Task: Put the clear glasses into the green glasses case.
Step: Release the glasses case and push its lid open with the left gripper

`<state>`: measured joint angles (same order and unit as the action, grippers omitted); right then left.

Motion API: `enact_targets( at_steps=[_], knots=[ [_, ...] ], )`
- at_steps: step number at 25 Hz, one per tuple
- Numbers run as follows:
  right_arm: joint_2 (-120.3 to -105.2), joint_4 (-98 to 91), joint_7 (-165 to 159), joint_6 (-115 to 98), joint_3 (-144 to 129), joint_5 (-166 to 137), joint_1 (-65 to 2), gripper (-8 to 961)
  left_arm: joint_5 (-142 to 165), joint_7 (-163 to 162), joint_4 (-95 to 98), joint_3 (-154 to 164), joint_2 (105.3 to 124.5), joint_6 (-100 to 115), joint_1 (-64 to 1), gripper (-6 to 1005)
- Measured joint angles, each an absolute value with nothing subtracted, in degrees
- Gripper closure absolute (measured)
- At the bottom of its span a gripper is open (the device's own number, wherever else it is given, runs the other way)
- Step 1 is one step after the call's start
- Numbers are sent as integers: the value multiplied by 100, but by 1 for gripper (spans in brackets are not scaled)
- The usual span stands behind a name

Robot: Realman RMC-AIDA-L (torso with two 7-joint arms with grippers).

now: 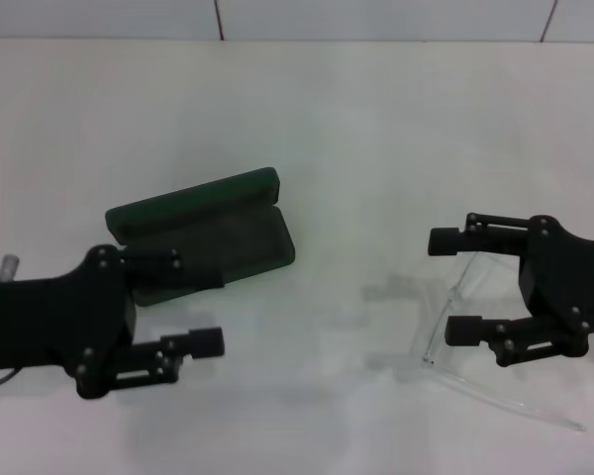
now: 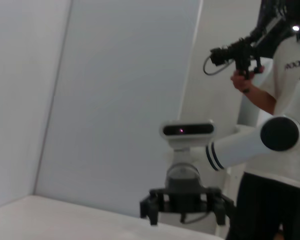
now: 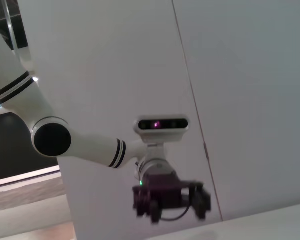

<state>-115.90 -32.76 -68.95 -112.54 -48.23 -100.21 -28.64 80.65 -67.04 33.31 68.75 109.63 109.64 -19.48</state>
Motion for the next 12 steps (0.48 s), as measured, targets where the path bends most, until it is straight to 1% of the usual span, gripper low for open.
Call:
enact_targets(
  at_steps=[10, 12],
  knots=[
    [-11615, -3262, -6762, -11328, -4837, -9883, -2903, 97, 8577, -6912, 3439, 6498, 11142, 10822, -2043, 408],
    [-11620, -3262, -6745, -11339, -4841, -9858, -2905, 97, 8587, -6927, 3441, 6454, 11157, 10821, -2042, 361]
  ],
)
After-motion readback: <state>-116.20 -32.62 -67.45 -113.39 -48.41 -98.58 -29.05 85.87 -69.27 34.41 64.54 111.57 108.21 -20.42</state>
